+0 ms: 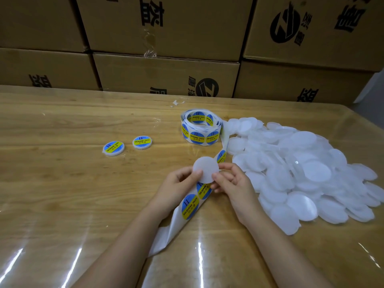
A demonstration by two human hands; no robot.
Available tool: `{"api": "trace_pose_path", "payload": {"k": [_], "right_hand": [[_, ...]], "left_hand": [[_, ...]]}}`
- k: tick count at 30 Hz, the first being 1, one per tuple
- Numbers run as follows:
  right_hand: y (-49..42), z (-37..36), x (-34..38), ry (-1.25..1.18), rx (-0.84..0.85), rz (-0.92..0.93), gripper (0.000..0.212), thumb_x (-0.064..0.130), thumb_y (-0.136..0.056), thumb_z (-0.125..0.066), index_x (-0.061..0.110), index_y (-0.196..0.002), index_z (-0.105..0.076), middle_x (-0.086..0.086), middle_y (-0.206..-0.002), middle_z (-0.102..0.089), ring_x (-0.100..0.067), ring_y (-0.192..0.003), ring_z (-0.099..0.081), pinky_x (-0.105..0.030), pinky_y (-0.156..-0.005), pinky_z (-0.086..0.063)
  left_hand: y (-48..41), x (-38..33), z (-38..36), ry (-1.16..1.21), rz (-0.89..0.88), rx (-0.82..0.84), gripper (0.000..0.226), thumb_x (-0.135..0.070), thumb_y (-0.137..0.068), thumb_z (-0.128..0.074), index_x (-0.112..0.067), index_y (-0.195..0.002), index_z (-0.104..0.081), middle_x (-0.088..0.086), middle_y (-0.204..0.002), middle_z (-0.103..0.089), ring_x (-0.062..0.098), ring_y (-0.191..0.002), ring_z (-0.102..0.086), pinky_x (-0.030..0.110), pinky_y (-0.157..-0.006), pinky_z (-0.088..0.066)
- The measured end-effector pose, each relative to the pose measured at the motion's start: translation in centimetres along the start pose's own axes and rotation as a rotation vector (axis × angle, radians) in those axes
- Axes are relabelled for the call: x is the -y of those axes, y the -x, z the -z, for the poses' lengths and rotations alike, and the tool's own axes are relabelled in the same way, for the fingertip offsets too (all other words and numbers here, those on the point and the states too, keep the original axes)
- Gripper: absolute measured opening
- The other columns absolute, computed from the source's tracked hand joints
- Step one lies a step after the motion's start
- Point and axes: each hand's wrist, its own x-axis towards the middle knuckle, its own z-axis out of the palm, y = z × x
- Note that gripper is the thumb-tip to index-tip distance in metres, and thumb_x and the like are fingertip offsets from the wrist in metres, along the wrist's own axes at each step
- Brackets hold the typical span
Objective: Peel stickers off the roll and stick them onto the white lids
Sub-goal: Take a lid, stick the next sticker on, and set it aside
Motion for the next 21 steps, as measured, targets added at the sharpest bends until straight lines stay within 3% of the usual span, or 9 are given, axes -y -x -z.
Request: {"api": "trace_pose_path", "payload": {"k": [4,7,10,12,16,21], "right_hand": [[0.3,0.0,0.1,0.092,0.014,0.091,0.026,0.009,-0.089,-0.059,0.032,-0.100,-0.062,0.006,-0.078,-0.068,-0.008,-0.065,-0.061,-0.021,-0.062,-0.051],[0.6,0.0,-0.1,0.244,0.067,0.136,0.053,0.014,-0.080,-0.047,0.053,-0.114,-0.056,-0.010,-0.084,-0.061,-0.015,-0.069,-0.055,-0.031,-0.074,-0.050],[1.1,-0.2,-0.3,0.392,0.151,0.232,0.068,0.008,-0.082,-0.048,0.056,-0.129,-0.041,0.010,-0.103,-0.063,-0.020,-0.074,-0.051,-0.027,-0.074,-0.049],[1.3,-0.3,-0.3,0.456,0.131,0.273,0.066,0.013,-0.082,-0.053,0.059,-0.128,-0.040,0.020,-0.086,-0.058,-0.007,-0.064,-0.048,-0.015,-0.063,-0.044],[1.3,-0.4,-0.2,0.516,0.023,0.340,0.056,0.009,-0.080,-0.061,0.046,-0.119,-0.048,0.019,-0.072,-0.050,-0.006,-0.058,-0.046,-0.012,-0.059,-0.039],[1.0,-0.5,0.3,0.588,-0.087,0.394,0.020,-0.005,-0.083,-0.061,0.014,-0.087,-0.067,0.010,-0.087,-0.048,0.001,-0.065,-0.051,-0.007,-0.061,-0.037]], "left_hand": [[0.0,0.1,0.3,0.035,0.000,-0.001,0.027,-0.042,-0.077,-0.062,-0.019,-0.088,-0.074,0.010,-0.091,-0.074,0.024,-0.085,-0.070,0.032,-0.076,-0.055],[0.0,0.1,0.6,0.064,0.025,0.031,0.028,-0.046,-0.078,-0.067,-0.020,-0.085,-0.075,0.011,-0.087,-0.074,0.023,-0.078,-0.071,0.030,-0.068,-0.055],[-0.1,0.3,1.0,0.107,0.048,0.092,0.028,-0.044,-0.075,-0.071,-0.016,-0.082,-0.074,0.013,-0.082,-0.072,0.024,-0.073,-0.069,0.031,-0.066,-0.054],[-0.2,0.3,1.1,0.119,0.051,0.094,0.028,-0.042,-0.073,-0.069,-0.015,-0.079,-0.074,0.013,-0.080,-0.071,0.023,-0.072,-0.066,0.028,-0.064,-0.053],[-0.3,0.1,1.3,0.127,0.012,0.042,0.020,-0.027,-0.082,-0.061,-0.014,-0.077,-0.075,0.010,-0.070,-0.070,0.016,-0.062,-0.066,0.021,-0.055,-0.052],[-0.8,-0.2,1.4,0.061,-0.076,-0.245,0.014,-0.010,-0.093,-0.054,-0.012,-0.105,-0.063,0.001,-0.062,-0.067,0.010,-0.052,-0.063,0.020,-0.051,-0.049]]}}
